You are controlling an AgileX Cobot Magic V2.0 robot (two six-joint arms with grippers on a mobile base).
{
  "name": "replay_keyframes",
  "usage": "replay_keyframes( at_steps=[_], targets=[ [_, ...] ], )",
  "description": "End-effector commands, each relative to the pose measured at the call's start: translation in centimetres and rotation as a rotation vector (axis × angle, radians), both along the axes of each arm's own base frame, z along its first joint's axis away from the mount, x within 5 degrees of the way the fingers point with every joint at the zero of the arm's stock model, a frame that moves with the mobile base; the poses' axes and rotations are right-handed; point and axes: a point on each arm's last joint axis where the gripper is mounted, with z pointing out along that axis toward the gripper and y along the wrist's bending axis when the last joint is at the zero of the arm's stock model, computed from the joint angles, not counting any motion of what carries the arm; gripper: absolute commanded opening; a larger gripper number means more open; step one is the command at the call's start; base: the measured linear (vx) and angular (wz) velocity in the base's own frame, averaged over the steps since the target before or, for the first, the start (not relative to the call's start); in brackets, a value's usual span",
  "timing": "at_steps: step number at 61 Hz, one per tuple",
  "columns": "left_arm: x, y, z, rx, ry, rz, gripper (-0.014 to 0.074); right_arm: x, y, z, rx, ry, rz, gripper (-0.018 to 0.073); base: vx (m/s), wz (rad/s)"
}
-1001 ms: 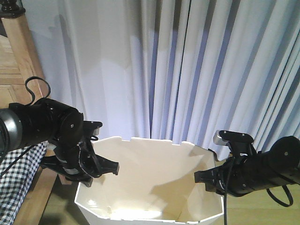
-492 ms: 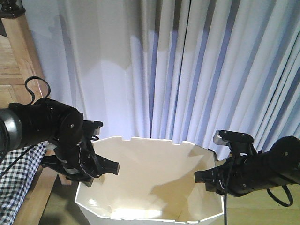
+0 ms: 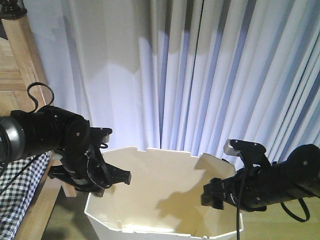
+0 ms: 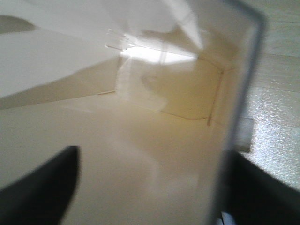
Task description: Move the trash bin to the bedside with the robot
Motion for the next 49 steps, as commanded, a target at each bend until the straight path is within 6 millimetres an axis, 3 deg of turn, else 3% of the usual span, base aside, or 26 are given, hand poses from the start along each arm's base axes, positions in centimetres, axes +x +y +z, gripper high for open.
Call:
replay_keyframes(
  at_steps=[1, 16, 49],
  targets=[
    [0.3, -1.3, 3.4, -0.131, -0.143, 0.005, -0.0006, 0.7, 0.3, 2.3, 0.040, -0.099, -0.017, 0.0729, 0.00, 0.00],
    [0.3, -1.3, 3.4, -0.131, -0.144, 0.005, -0.0006, 0.8, 0.3, 2.4, 0.040, -0.104, -0.018, 0.0708, 0.00, 0.00],
    [0.3, -1.3, 3.4, -0.128, -0.145, 0.002, -0.0006, 0.0, -0.6, 4.9, -0.026, -0.214, -0.016, 0.0670, 0.00, 0.00]
  ],
)
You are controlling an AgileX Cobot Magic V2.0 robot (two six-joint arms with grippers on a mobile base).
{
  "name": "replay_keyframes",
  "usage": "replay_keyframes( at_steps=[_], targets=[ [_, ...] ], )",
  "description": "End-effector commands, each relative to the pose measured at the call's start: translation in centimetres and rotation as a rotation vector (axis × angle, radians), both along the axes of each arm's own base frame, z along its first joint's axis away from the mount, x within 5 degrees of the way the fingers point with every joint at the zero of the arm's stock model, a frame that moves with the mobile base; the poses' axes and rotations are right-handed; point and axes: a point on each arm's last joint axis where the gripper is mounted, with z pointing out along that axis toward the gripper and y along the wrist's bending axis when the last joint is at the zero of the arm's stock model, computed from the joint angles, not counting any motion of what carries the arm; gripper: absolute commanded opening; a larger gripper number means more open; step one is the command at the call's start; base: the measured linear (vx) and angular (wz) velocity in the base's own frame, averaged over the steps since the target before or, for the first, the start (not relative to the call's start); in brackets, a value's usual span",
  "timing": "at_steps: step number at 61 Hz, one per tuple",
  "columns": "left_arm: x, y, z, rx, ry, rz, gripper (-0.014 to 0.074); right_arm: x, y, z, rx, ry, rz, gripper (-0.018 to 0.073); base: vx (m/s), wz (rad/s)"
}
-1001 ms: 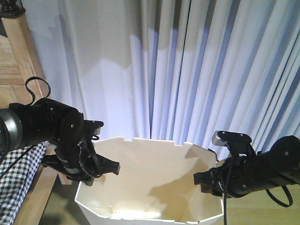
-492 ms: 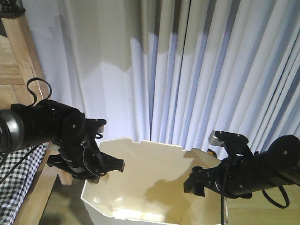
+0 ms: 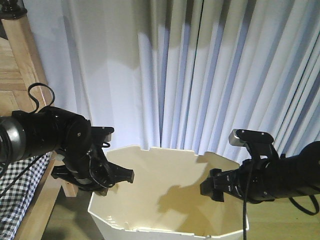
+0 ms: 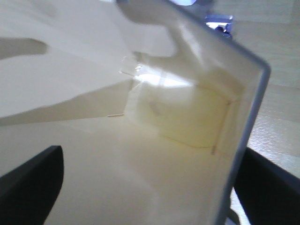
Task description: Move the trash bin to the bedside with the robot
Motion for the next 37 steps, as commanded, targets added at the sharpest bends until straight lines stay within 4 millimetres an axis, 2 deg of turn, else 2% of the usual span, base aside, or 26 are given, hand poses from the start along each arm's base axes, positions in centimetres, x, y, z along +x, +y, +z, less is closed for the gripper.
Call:
replay_keyframes(
  at_steps=[1, 28, 37],
  targets=[
    [0.3, -0.9, 3.4, -0.104, -0.132, -0.002, -0.0006, 0.6, -0.3, 2.1, -0.013, -0.102, -0.023, 0.0668, 0.00, 0.00],
    [0.3, -0.8, 3.3, -0.083, -0.144, -0.015, -0.0006, 0.3, -1.4, 1.6, -0.150, -0.063, -0.046, 0.0637, 0.00, 0.00],
    [0.4, -0.7, 3.3, -0.078, -0.147, -0.018, -0.0006, 0.3, -1.5, 1.9, -0.149, -0.076, -0.047, 0.0564, 0.00, 0.00]
  ],
)
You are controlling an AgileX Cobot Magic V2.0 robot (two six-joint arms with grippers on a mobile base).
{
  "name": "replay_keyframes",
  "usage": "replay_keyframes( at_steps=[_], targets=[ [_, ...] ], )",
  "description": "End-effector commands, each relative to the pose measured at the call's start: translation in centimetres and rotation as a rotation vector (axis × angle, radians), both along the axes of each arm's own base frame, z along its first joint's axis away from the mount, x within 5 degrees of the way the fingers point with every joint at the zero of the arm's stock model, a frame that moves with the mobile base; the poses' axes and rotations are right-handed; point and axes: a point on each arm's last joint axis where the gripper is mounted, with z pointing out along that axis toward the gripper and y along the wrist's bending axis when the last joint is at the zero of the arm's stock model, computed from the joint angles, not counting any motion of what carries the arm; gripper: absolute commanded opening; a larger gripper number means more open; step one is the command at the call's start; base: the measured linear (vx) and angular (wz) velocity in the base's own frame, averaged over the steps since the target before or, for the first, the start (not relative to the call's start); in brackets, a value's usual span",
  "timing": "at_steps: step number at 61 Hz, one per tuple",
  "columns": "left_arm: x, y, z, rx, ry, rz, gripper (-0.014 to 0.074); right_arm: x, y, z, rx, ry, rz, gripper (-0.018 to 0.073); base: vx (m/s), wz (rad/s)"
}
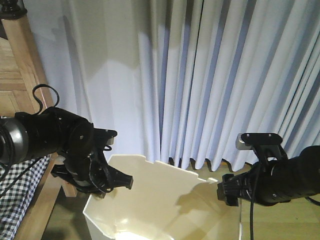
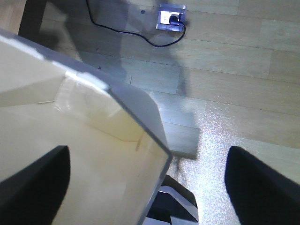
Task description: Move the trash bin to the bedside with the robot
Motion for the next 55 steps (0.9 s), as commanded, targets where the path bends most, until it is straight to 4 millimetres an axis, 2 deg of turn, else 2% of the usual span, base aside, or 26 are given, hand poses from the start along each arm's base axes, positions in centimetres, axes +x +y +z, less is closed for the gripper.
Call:
replay_keyframes(
  at_steps=[1, 6, 14, 24, 33, 55],
  targets=[
    [0.5, -0.8, 3.5, -0.131, -0.138, 0.042, -0.0006, 0.4, 0.0, 2.0, 0.017, -0.102, -0.003, 0.0554, 0.00, 0.00],
    [0.5, -0.7, 3.4, -0.117, -0.146, 0.035, -0.0006, 0.3, -0.1, 2.4, 0.014, -0.120, 0.001, 0.0489, 0.00, 0.00],
    [0.6, -0.7, 3.5, -0.109, -0.155, 0.029, -0.0006, 0.1, -0.2, 3.0, -0.003, -0.151, 0.017, 0.0318, 0.00, 0.00],
    [0.9, -0.5, 3.5, -0.092, -0.190, 0.011, -0.0006, -0.2, -0.5, 3.7, -0.037, -0.187, 0.042, -0.0013, 0.00, 0.00],
    [1.4, 0.3, 3.5, -0.091, -0.204, 0.027, -0.0006, -0.3, -0.6, 4.0, -0.042, -0.200, 0.047, -0.0012, 0.00, 0.00],
    [3.2, 4.7, 3.5, -0.046, -0.216, 0.050, -0.0006, -0.3, -0.6, 4.0, -0.053, -0.205, 0.062, -0.0010, 0.00, 0.00]
  ],
)
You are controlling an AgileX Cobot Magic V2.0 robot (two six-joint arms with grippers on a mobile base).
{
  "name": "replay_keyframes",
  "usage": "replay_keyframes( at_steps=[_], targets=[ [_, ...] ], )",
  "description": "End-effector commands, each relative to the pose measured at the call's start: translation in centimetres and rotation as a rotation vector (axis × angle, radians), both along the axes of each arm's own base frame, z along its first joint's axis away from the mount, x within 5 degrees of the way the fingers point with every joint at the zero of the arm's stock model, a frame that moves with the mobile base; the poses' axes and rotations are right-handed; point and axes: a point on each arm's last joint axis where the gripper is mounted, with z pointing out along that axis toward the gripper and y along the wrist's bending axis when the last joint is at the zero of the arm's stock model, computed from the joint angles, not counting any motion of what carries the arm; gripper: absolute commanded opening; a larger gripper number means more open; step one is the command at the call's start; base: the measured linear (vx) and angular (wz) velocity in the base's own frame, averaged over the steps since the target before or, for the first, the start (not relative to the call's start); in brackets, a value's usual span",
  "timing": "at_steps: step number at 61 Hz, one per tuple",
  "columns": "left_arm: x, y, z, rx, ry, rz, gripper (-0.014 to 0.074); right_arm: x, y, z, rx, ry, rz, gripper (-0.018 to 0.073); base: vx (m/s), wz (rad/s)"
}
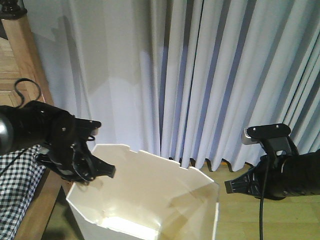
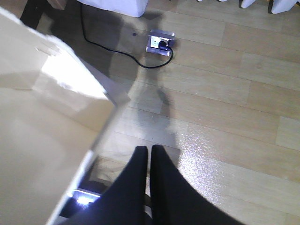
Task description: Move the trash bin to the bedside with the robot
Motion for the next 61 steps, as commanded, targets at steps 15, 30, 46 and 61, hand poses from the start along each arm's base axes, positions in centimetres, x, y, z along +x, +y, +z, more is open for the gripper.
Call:
replay_keyframes(
  at_steps=[15, 30, 46, 61],
  targets=[
    [0.8, 3.0, 1.3, -0.057, -0.155, 0.038, -0.0006, 0.4, 0.0, 1.8, 0.006, -0.101, 0.009, -0.0010, 0.00, 0.00],
    [-1.5, 4.9, -3.4, -0.044, -0.170, 0.038, -0.0006, 0.4, 0.0, 1.8, 0.005, -0.100, 0.010, -0.0010, 0.00, 0.00],
    [-1.8, 6.7, -5.8, -0.035, -0.173, 0.083, -0.0006, 0.4, 0.0, 1.8, -0.001, -0.096, 0.013, -0.0010, 0.00, 0.00],
    [-1.3, 7.9, -8.7, -0.019, -0.110, 0.050, -0.0006, 0.4, 0.0, 1.7, -0.002, -0.094, 0.013, -0.0010, 0.00, 0.00]
  ],
)
